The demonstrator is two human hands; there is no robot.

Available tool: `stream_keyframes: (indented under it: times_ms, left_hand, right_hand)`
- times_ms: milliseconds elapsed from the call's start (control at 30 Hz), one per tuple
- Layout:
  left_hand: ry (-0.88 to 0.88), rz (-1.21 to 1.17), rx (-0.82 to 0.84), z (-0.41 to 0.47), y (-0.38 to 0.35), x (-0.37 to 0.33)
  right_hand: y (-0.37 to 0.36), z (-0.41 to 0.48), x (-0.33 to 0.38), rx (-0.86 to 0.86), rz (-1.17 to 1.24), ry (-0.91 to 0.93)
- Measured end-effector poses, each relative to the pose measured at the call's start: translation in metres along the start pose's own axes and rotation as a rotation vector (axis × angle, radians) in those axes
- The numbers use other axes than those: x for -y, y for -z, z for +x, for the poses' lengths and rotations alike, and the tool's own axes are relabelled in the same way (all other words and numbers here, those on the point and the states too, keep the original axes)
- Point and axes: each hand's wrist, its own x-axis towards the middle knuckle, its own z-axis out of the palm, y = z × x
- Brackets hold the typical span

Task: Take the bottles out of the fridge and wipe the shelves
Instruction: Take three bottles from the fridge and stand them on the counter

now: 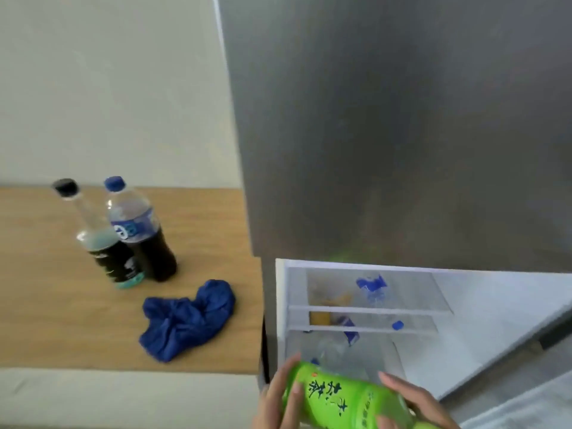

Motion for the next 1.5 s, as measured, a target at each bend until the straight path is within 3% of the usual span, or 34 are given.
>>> stream_keyframes:
  times_ms: [33, 167, 433, 700, 1033, 1233, 1500]
  left_hand:
    - [0.033, -0.001, -0.122, -0.016, 0.013, -0.004]
    - [0.190, -0.071, -0.269, -0.036, 0.080, -0.053]
    - [0.162, -0.248, -0.364, -0.010, 0.210, -0.103]
    - [0.156, -0.269, -0.389, 0.036, 0.305, -0.098]
    - [0.223, -0.300, -0.410, 0.093, 0.370, -0.065]
    - [0.299, -0.287, -0.306, 0.112, 0.383, -0.021]
    - [0.458, 0.029, -0.273, 0.124, 0.374, 0.043]
  right_hand:
    - [-0.006, -0.003, 0.017, -0.073, -0.083, 0.060]
    - [-0.058, -0.008, 0.098, -0.211, 0.153, 0.177]
    - [-0.154, 0.044, 0.207, -0.092, 0.224, 0.266]
    - [-0.232, 0.099, 0.275, -0.033, 0.263, 0.288]
    - [-0.315, 0.174, 0.299, -0.064, 0.232, 0.264]
    - [-0.360, 0.215, 0.287, -0.011, 0.083, 0.214]
    - [-0.417, 0.244, 0.242, 0.070, -0.156, 0.120]
